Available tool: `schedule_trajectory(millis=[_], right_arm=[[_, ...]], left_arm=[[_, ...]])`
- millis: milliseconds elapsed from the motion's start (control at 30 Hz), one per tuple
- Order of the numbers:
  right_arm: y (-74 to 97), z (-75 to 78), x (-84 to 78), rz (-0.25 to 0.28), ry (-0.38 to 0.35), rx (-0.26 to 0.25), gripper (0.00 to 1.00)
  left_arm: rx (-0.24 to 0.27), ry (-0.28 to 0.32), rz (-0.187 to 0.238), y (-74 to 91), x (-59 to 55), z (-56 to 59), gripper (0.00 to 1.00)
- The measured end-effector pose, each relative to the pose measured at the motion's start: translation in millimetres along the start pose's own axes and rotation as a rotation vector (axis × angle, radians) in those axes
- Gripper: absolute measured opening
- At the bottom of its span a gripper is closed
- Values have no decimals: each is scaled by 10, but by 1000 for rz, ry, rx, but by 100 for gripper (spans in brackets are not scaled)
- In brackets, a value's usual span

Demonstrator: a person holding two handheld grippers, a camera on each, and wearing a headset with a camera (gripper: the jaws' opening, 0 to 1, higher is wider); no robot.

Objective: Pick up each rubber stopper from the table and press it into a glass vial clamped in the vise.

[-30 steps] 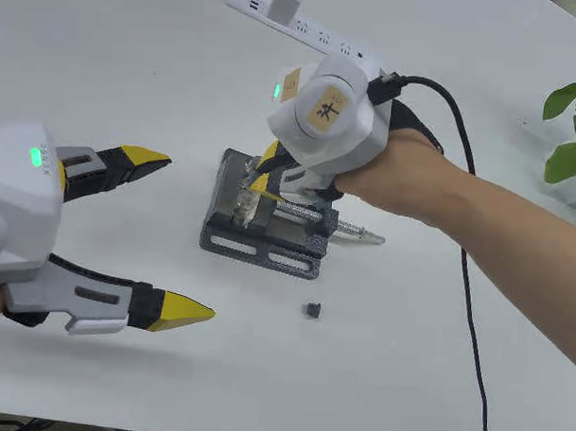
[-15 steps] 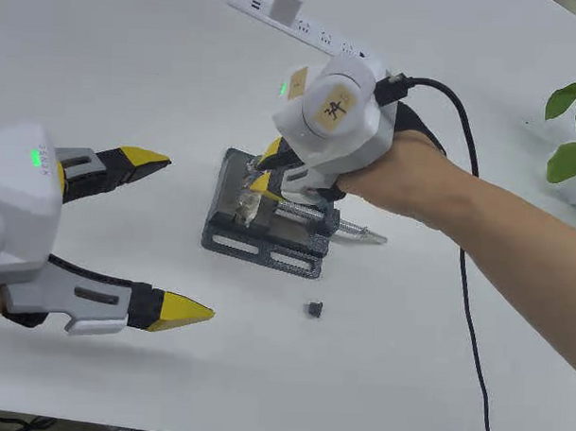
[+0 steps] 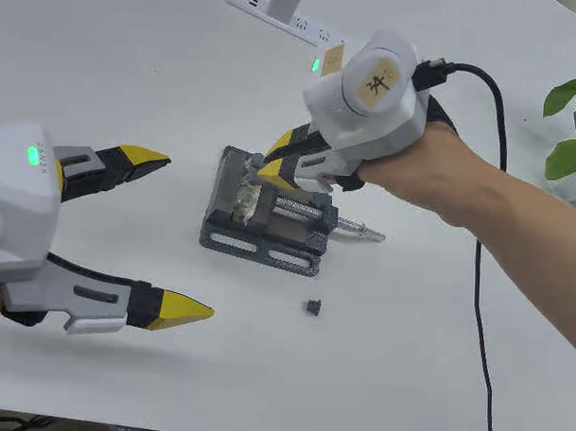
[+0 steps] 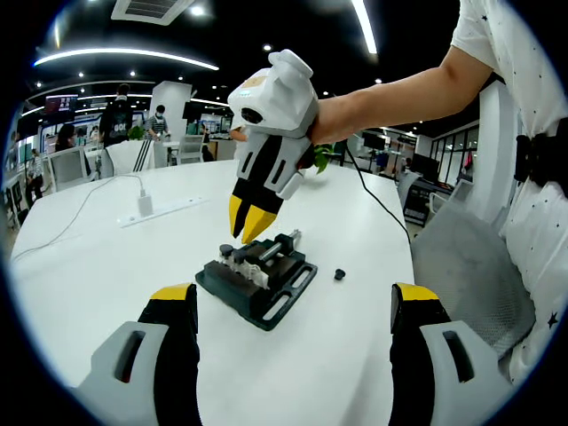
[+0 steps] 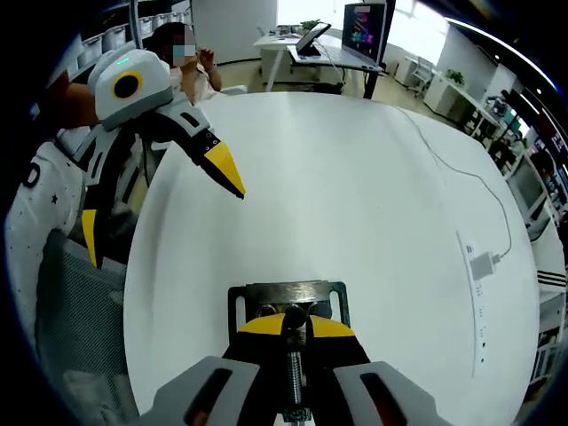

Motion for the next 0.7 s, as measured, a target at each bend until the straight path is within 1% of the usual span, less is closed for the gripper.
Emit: schedule_trajectory(millis=[67, 167, 400, 567, 700], right_arm=[[-7, -9, -7, 0, 3, 3, 2], [-28, -28, -7, 0, 4, 15, 1], [-82, -42, -21, -6, 11, 22, 0], [-67, -92, -1, -10, 12, 26, 0], [-82, -92, -3, -14, 18, 27, 0]], left_arm=[[-2, 0, -2, -3, -5, 4, 89], [-3, 2, -4, -4, -13, 7, 89], [-2, 5, -3, 4, -13, 6, 88], [-4, 5, -2, 2, -7, 6, 88], [-6, 4, 0, -1, 0, 6, 88]])
Point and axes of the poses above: the centre of the closed fingertips' face, and the gripper's own axes: y roughly backward along the fingers, z roughly to its right, x roughly out of its top, the point moved 4 cm from there along y, roughly backward along the fingers, and after that the axes turned 9 degrees about -x, right-handed, at the moved point
